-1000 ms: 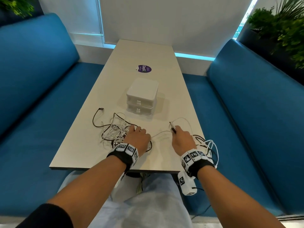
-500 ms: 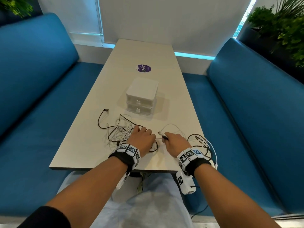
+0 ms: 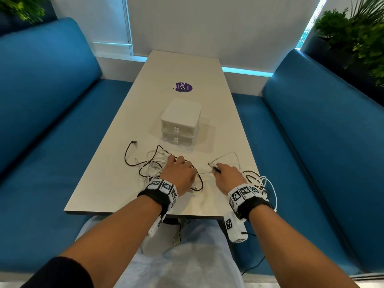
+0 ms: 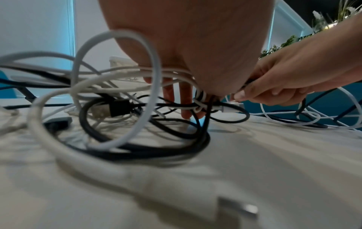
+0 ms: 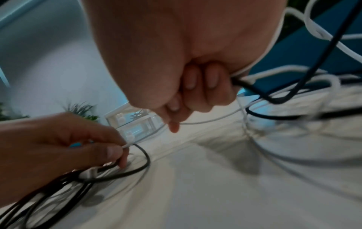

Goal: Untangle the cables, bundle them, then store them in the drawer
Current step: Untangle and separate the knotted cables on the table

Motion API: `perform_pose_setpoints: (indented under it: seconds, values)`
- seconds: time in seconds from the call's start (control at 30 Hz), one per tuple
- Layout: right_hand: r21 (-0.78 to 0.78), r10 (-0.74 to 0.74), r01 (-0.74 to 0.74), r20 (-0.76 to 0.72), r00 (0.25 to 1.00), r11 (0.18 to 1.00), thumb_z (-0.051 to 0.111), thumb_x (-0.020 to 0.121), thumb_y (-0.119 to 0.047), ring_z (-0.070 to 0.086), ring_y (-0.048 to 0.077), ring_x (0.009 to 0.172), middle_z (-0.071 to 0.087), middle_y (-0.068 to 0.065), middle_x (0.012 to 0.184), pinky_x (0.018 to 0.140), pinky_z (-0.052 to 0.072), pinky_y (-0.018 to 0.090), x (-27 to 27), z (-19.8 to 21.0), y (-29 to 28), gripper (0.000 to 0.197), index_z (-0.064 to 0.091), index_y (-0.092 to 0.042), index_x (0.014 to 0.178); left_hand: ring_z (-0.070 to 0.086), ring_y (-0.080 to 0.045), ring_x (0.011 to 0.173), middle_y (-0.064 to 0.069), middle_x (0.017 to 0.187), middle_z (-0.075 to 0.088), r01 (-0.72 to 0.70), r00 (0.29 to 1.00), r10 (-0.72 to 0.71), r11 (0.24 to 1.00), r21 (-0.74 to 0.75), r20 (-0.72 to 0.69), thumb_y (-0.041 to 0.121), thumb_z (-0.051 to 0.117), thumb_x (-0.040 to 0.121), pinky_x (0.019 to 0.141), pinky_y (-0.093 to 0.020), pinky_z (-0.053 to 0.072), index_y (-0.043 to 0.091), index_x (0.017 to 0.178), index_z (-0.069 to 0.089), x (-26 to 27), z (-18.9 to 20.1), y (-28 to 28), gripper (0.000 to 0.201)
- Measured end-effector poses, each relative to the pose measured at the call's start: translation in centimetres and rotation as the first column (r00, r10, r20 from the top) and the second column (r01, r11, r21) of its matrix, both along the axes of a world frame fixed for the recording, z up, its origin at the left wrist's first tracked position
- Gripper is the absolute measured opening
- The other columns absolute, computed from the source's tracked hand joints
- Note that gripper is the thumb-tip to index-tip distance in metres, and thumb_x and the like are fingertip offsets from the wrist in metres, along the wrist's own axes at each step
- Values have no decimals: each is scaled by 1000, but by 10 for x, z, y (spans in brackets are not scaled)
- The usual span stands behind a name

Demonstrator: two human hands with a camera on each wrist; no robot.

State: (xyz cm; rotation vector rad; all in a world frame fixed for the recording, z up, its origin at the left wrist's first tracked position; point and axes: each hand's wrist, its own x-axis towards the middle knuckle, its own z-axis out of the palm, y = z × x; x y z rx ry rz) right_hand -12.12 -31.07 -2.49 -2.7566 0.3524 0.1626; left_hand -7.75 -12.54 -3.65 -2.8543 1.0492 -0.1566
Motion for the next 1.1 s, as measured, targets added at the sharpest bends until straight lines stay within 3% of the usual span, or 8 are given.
perform_pose_setpoints:
  seconds: [0.17,0.37,0.47,0.53,0.7,0.8,0.97,1.1]
  values:
    - [112,199,-209,89,976,972,47,100,-27,64,31,94,71,10,101,77,51,38,-4,1,19,22,64,-16,109,48,-25,111,6,108,65,25,999,-25,1000,-13,-25,30,43,100,94,-47,28,26,107,64,-2,4,-10,23]
    - [42,38,-39,22,999,998,45,100,-31,64,33,89,68,11,96,78,55,43,-1,2,8,21,61,-17,103,47,-24,112,3,113,64,41,993,-58,987,-157,-105,31,44,101,101,-46,28,21,116,54,1,7,1,20]
    - [50,-175,174,19,984,983,43,102,-29,64,32,89,68,13,101,74,52,38,-2,8,-22,22,60,-15,107,47,-23,112,5,115,65,51,991,-69,987,-149,-115,29,42,104,100,-45,28,23,115,53,9,6,20,17]
    - [7,-196,196,-4,981,981,42,102,-29,61,31,84,68,13,101,71,49,36,-4,11,-37,20,57,-16,100,48,-21,115,6,118,64,46,989,-68,986,-158,-134,27,43,104,100,-43,29,24,118,53,14,2,30,17]
    - [15,-122,123,-37,992,992,43,101,-29,64,31,90,67,10,100,77,54,38,-6,14,-27,23,62,-16,105,40,-20,127,3,135,49,36,971,-95,965,-260,-221,25,51,90,110,-41,25,23,135,44,4,7,16,46]
    - [48,-61,63,-43,997,997,45,100,-29,64,30,89,67,9,99,80,55,41,-5,14,-16,22,63,-17,104,33,-21,134,3,146,35,74,954,-170,931,-358,-245,23,56,80,110,-40,25,23,137,38,-2,17,4,60]
    - [114,91,-88,-17,996,990,51,99,-32,64,28,89,70,8,98,79,52,38,-7,10,-12,22,67,-18,101,17,-21,147,8,165,10,175,944,-202,977,-125,-262,24,49,91,114,-47,23,27,157,14,-4,11,0,75]
    - [138,139,-140,14,990,980,51,100,-40,64,27,89,71,7,96,76,50,36,-12,7,-14,27,68,-18,102,21,-24,146,5,166,8,171,953,-182,983,-65,-241,29,42,97,113,-47,25,25,159,1,-3,4,0,75]
